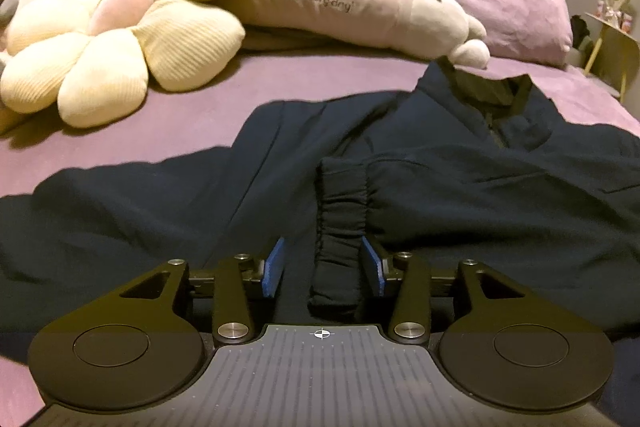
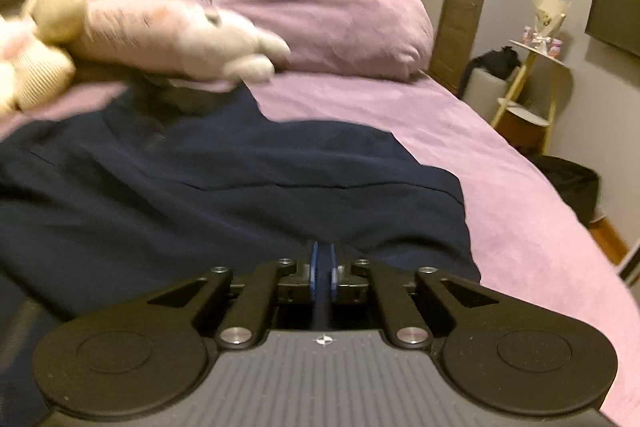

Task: Fold large clothes

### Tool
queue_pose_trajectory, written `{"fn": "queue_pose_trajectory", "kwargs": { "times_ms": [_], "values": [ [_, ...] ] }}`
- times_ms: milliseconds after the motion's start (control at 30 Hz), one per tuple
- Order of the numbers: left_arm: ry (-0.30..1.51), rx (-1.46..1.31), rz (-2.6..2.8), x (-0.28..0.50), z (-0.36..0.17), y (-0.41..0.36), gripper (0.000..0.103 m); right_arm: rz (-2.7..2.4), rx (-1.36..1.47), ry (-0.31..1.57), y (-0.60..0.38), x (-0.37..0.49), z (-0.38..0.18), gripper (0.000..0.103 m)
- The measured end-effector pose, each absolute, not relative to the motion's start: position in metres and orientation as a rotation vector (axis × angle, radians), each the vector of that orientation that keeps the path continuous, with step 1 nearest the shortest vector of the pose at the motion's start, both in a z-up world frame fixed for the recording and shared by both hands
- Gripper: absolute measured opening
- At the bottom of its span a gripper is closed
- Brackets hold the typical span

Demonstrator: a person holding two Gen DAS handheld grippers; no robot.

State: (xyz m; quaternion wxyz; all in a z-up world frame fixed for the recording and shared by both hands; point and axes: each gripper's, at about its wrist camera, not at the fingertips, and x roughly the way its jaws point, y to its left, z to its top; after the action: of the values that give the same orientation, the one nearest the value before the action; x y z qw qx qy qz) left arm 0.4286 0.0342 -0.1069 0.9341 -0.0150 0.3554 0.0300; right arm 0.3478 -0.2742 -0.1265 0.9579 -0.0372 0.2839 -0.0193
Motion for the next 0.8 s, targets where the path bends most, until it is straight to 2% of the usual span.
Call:
{"fn": "queue_pose_trajectory", "kwargs": {
  "times_ms": [167, 333, 467, 567, 700, 767, 800],
  "values": [
    [0.742, -0.018, 0.081, 0.432, -0.107, 0.030, 0.051, -0.029, -0.082, 0.611, -0.281, 0.348, -0.149, 0.014],
    [0.757, 0.004, 0.098, 0.432, -0.107, 0.032, 0.063, -0.029, -0.070, 0.625, -0.283, 0.354, -0.150, 0.014],
    [0.766, -0.075, 0.116, 0.422, -0.094, 0.040, 0.064, -0.049, -0.111, 0.649, -0.275, 0.352, -0.140, 0.014],
    [0.749, -0.101, 0.097, 0.411, -0.089, 0.042, 0.064, -0.046, -0.110, 0.580, -0.271, 0.331, -0.129, 0.014],
    [0.768, -0.066, 0.069, 0.409, -0.096, 0.033, 0.064, -0.072, -0.088, 0.584, -0.276, 0.325, -0.141, 0.013],
    [0.781, -0.066, 0.073, 0.413, -0.100, 0.033, 0.068, -0.060, -0.070, 0.596, -0.280, 0.327, -0.147, 0.013],
    [0.787, -0.078, 0.081, 0.415, -0.102, 0.035, 0.074, -0.057, -0.075, 0.603, -0.279, 0.329, -0.147, 0.013]
  ]
}}
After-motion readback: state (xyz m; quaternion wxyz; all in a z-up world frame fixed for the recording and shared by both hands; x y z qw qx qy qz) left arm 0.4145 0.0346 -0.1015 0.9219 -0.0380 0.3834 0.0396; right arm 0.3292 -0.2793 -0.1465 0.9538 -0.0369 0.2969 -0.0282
